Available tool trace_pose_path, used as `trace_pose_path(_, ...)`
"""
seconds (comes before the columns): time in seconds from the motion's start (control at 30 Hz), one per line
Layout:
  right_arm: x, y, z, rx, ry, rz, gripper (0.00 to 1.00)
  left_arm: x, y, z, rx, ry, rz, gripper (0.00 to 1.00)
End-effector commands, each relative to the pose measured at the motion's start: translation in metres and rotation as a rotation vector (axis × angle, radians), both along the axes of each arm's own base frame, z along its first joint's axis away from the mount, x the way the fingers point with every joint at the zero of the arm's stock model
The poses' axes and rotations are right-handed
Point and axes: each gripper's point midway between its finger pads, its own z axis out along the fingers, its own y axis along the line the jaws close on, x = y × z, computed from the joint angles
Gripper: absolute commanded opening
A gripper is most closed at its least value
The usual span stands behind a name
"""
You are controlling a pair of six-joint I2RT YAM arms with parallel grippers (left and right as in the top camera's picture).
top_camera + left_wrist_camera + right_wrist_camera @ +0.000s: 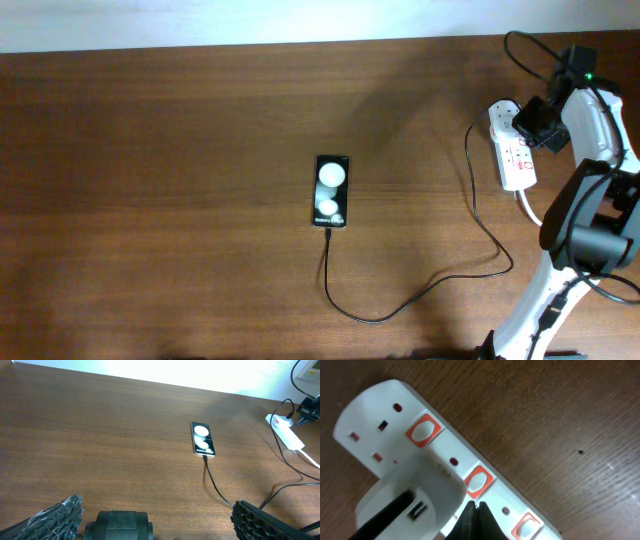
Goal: Plug charger to phone and switch on socket
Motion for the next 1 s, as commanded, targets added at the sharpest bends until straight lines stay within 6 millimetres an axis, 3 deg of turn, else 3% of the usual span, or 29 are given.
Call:
trace_pose_path(0.0, 0.003, -0.009, -0.009, -0.019, 0.009, -0.003, 0.04, -0.002, 0.001, 0.001, 0.016, -0.014, -0.002, 0.99)
trace_pose_path(0.3, 0.011, -0.011, -0.008, -0.029, -0.021, -0.002, 0.04, -0.002, 0.001, 0.001, 0.016, -0.015, -0.002, 0.99)
trace_pose_path(0.57, 0.001, 0.004, -0.024, 0.039, 0.008, 0.015, 0.04, -0.002, 0.001, 0.001, 0.016, -0.014, -0.002, 0.99)
trace_pose_path(0.97, 0.001, 0.005, -0.025, 0.043, 0.008, 0.016, 0.04, -0.001, 0.0, 0.002, 0.014, -0.021, -0.004, 0.99)
